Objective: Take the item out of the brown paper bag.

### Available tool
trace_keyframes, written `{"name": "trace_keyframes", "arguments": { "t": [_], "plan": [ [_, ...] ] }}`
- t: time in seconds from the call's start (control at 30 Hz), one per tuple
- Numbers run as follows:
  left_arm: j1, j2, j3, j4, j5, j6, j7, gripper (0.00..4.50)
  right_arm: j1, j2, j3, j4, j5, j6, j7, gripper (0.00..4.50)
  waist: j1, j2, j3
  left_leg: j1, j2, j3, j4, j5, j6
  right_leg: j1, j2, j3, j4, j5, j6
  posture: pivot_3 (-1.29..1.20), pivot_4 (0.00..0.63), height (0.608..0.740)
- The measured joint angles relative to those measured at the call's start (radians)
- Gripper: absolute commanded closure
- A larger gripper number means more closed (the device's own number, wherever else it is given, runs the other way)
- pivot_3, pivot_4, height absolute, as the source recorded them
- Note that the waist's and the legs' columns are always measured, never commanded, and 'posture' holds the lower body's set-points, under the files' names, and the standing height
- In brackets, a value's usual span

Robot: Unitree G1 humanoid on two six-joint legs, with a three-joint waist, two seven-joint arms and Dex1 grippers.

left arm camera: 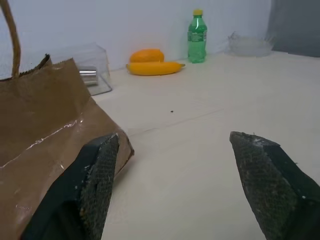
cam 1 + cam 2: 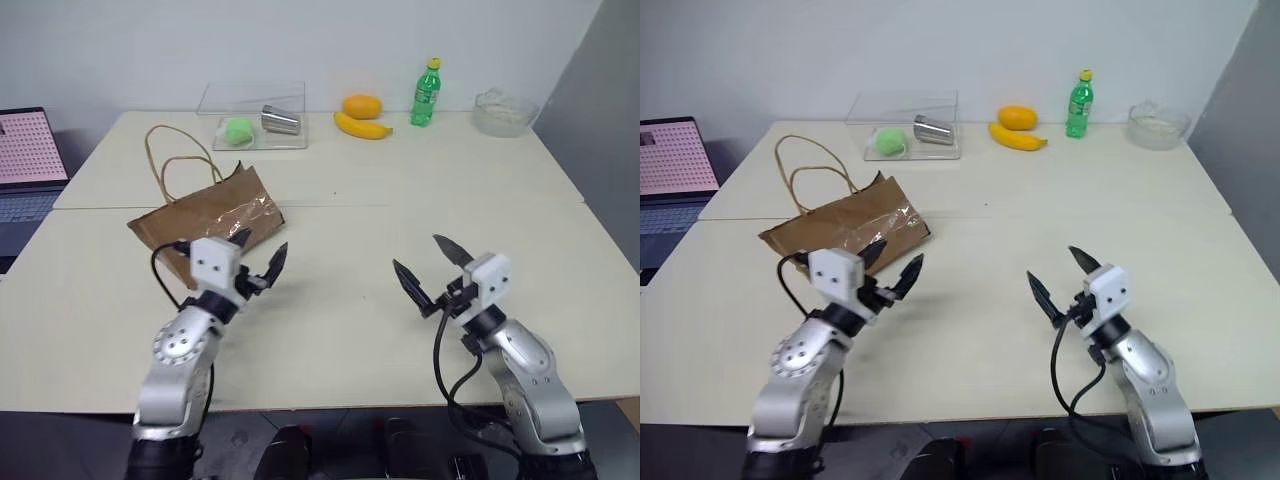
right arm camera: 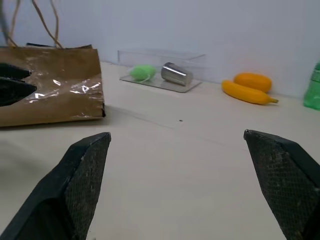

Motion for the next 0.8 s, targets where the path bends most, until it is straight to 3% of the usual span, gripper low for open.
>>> {"name": "trace_keyframes", "arguments": {
  "t": [0.13, 0.33, 0.43, 0.63, 0.8],
  "plan": [
    [0.019, 0.138, 0.166, -0.02, -0.192, 0.099, -0.093, 0.78, -0.09, -0.045, 0.023, 0.0, 0.067, 0.079, 0.084, 0.0, 0.002, -0.001, 0.001, 0.0, 0.0, -0.001, 0.0, 0.0, 0.0, 0.0, 0.001, -0.001, 0.0, 0.0, -0.001, 0.0, 0.15, 0.74],
    [-0.115, 0.397, 0.363, 0.141, -0.344, 0.241, -0.189, 0.78, -0.185, -0.074, 0.066, -0.021, 0.176, 0.18, 0.204, 0.0, 0.002, -0.002, 0.002, 0.0, 0.0, -0.001, 0.0, 0.0, 0.0, 0.0, 0.001, -0.001, -0.001, 0.0, 0.0, 0.0, 0.15, 0.74],
    [-0.215, 0.496, 0.362, 0.264, -0.357, 0.287, -0.269, 0.78, -0.234, -0.101, 0.084, -0.051, 0.213, 0.214, 0.256, 0.0, 0.002, -0.004, 0.003, -0.001, 0.0, -0.001, 0.0, 0.0, 0.0, 0.0, 0.001, -0.002, -0.001, 0.0, 0.0, 0.0, 0.15, 0.74],
    [-0.388, 0.56, 0.317, 0.476, -0.342, 0.306, -0.365, 0.78, -0.233, -0.109, 0.096, -0.056, 0.21, 0.216, 0.271, 0.0, 0.001, -0.005, 0.004, -0.001, 0.0, -0.001, -0.001, 0.0, 0.0, -0.002, 0.001, -0.002, 0.0, 0.0, -0.001, 0.0, 0.15, 0.74],
    [-0.584, 0.616, 0.213, 0.748, -0.25, 0.259, -0.495, 0.78, -0.198, -0.117, 0.1, -0.063, 0.196, 0.21, 0.267, 0.0, 0.0, -0.005, 0.004, -0.001, 0.0, -0.001, -0.001, 0.0, 0.0, -0.002, 0.001, -0.002, 0.0, 0.0, 0.0, 0.0, 0.15, 0.74]
  ]
}}
